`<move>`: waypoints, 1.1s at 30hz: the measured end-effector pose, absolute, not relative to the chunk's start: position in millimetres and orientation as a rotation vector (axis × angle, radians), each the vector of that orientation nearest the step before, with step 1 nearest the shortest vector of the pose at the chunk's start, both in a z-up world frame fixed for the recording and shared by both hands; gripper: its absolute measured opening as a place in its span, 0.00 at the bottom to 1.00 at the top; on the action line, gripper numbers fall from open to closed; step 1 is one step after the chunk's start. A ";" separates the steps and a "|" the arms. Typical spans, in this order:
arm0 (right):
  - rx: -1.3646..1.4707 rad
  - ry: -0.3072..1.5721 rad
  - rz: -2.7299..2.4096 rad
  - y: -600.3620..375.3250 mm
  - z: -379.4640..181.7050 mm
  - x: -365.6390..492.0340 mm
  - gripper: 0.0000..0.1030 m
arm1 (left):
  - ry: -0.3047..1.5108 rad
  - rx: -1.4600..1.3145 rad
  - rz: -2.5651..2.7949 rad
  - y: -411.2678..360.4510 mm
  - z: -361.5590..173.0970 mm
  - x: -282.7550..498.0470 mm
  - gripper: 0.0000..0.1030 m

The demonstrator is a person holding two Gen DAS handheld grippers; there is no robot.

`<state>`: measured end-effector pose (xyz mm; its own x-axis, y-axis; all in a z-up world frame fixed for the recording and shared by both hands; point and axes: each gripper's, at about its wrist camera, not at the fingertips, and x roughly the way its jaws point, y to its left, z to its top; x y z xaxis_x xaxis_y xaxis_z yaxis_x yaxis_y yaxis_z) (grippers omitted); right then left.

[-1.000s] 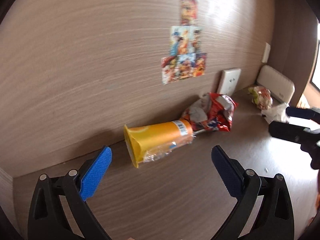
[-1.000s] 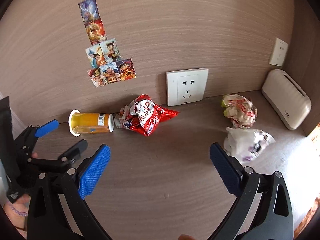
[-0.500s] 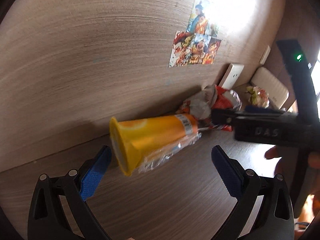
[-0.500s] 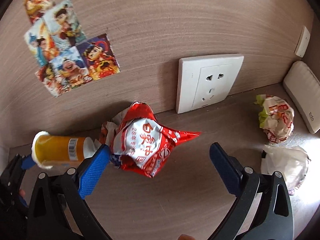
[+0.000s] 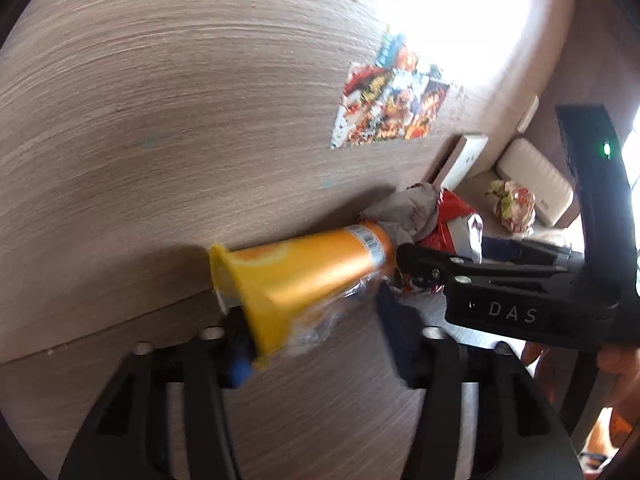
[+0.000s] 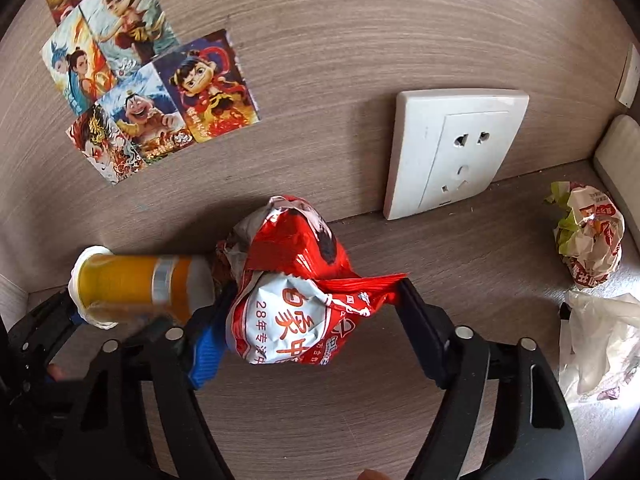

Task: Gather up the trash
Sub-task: 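Grasp the yellow chip can with the left tool while the right tool grasps the red snack bag, then carry the yellow can and red bag over the white bin with both tools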

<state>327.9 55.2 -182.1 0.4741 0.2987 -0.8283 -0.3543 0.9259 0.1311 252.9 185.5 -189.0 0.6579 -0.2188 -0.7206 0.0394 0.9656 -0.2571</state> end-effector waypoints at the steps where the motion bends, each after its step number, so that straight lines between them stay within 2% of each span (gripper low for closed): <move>1: -0.058 1.002 0.398 53.5 -182.2 329.2 0.72 | 0.841 -0.235 -0.144 185.5 -189.1 252.7 0.31; 5: -0.059 0.998 0.388 47.8 -179.2 323.1 0.71 | 0.840 -0.234 -0.142 175.2 -188.5 249.4 0.24; 7: -0.051 1.001 0.392 43.0 -177.5 320.8 0.71 | 0.832 -0.238 -0.147 170.4 -184.4 246.0 0.15; 9: -0.049 0.990 0.394 41.7 -172.2 316.2 0.71 | 0.823 -0.231 -0.145 166.8 -177.6 239.2 0.11; 21: 0.015 0.911 0.396 -1.1 -132.0 263.2 0.71 | 0.788 -0.238 -0.149 150.6 -142.9 195.7 0.07; 33: 0.136 0.838 0.350 -85.6 -93.0 201.0 0.71 | 0.771 -0.152 -0.257 85.0 -110.1 158.8 0.06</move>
